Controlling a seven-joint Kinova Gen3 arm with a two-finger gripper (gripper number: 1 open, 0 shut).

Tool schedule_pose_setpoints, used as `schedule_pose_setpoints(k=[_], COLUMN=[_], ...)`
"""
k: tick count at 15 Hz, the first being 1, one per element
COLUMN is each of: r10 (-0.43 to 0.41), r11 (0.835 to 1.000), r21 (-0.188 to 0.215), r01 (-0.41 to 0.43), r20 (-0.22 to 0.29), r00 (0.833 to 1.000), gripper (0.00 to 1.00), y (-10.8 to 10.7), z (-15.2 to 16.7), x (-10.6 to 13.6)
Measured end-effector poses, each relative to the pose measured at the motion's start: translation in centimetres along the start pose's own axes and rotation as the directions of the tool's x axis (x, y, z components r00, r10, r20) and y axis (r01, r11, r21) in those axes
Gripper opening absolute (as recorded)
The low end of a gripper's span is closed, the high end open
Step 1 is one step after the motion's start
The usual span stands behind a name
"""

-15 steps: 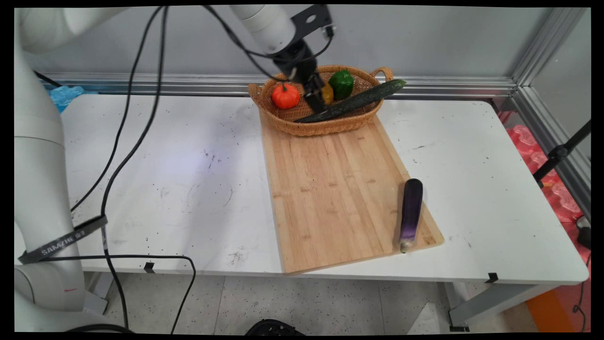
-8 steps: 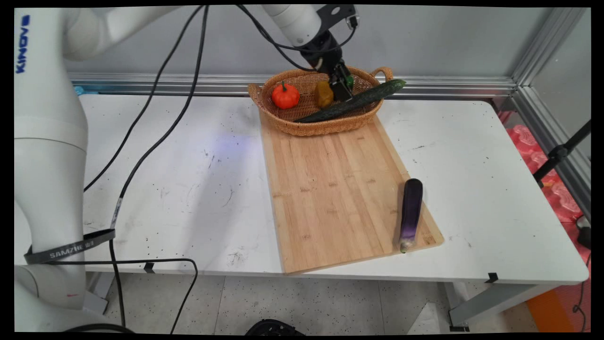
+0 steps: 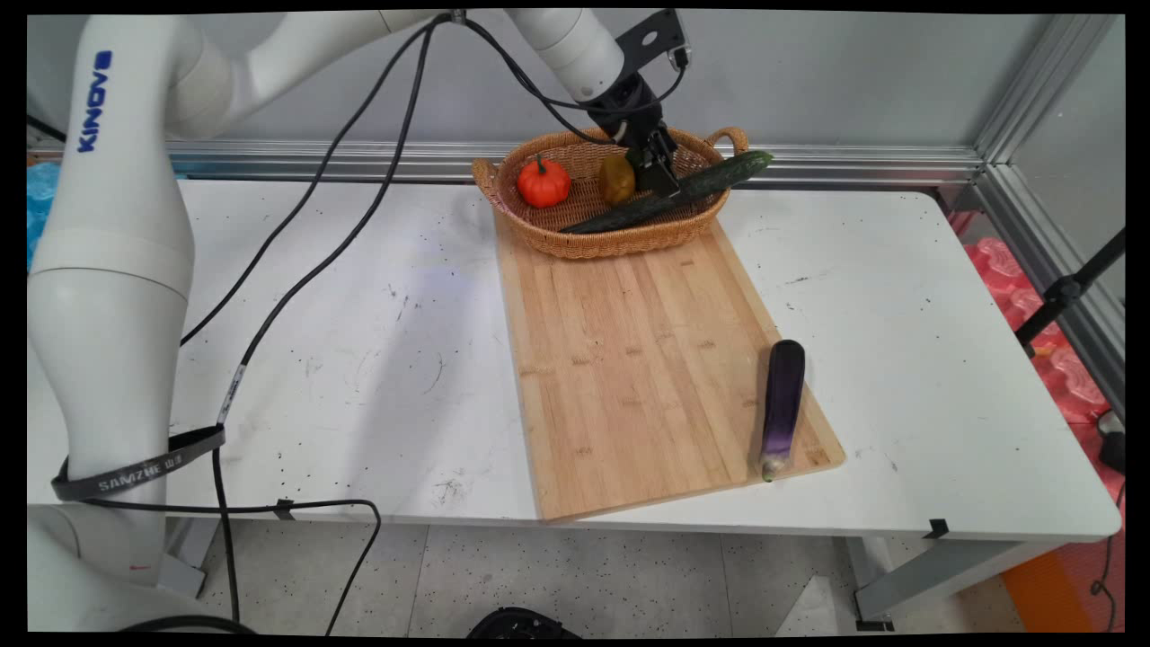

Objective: Pick up the cucumber from the vegetable basket

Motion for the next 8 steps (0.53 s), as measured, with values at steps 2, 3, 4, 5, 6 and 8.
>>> schedule_pose_setpoints(k=[2, 3, 4, 5, 6, 8], r10=[-0.003, -0.006, -0.008, -0.011, -0.013, -0.018], r11=[1.0, 1.0, 1.0, 1.0, 1.0, 1.0], r21=[-0.001, -0.003, -0.004, -0.005, -0.005, -0.004], r01=[0.003, 0.006, 0.008, 0.011, 0.013, 0.018], r20=[-0.004, -0.006, -0.008, -0.009, -0.011, -0.014], r00=[1.0, 1.0, 1.0, 1.0, 1.0, 1.0], gripper=[1.0, 1.0, 1.0, 1.0, 1.0, 1.0], y=[-0.4, -0.6, -0.7, -0.9, -1.0, -1.3], z=[0.7, 1.1, 1.4, 1.8, 2.1, 2.7], x=[-0.2, -0.4, -0.5, -0.7, -0.8, -1.0])
